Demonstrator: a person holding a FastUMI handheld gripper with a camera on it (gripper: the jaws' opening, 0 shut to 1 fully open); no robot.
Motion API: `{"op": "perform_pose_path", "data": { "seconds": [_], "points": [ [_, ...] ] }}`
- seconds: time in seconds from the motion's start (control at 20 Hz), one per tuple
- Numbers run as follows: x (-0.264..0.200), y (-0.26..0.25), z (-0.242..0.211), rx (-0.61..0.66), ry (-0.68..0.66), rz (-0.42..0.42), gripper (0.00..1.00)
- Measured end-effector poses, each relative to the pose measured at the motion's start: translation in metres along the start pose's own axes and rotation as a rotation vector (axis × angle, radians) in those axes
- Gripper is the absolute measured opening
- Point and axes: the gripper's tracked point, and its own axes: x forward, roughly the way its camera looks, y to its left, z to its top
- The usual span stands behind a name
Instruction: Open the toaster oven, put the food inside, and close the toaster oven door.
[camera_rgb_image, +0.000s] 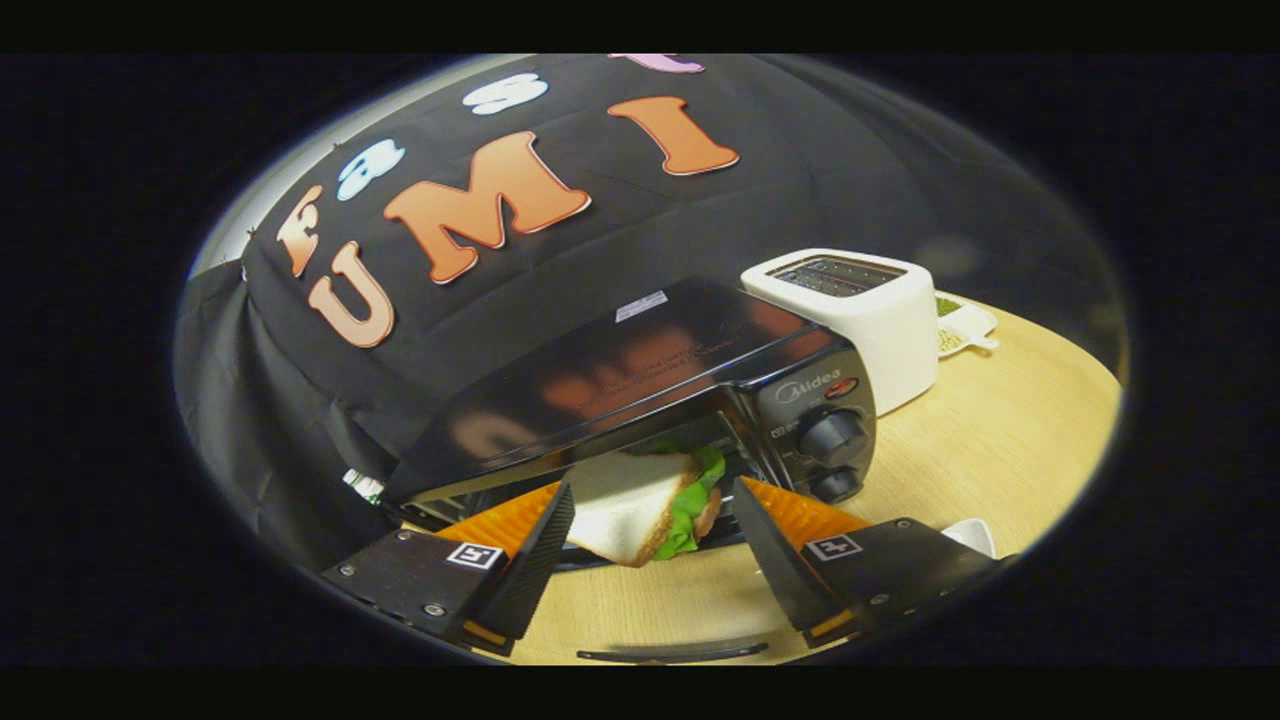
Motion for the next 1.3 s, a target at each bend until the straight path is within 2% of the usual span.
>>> {"op": "perform_pose_path", "data": {
  "seconds": [0.1, 0.25, 0.55, 0.7, 0.9, 1.15, 1.3],
  "points": [
    [-0.008, 0.000, -0.009, -0.008, 0.044, 0.007, 0.94],
    [-0.029, -0.002, -0.018, -0.084, 0.061, 0.013, 0.94],
    [-0.079, 0.020, -0.055, -0.257, 0.157, 0.111, 0.95],
    [-0.094, 0.023, -0.081, -0.328, 0.216, 0.132, 0.95],
    [-0.106, 0.021, -0.109, -0.383, 0.288, 0.136, 0.95],
    [-0.128, 0.017, -0.141, -0.388, 0.398, 0.113, 0.95],
    [-0.121, 0.007, -0.161, -0.415, 0.447, 0.062, 0.95]
  ]
}}
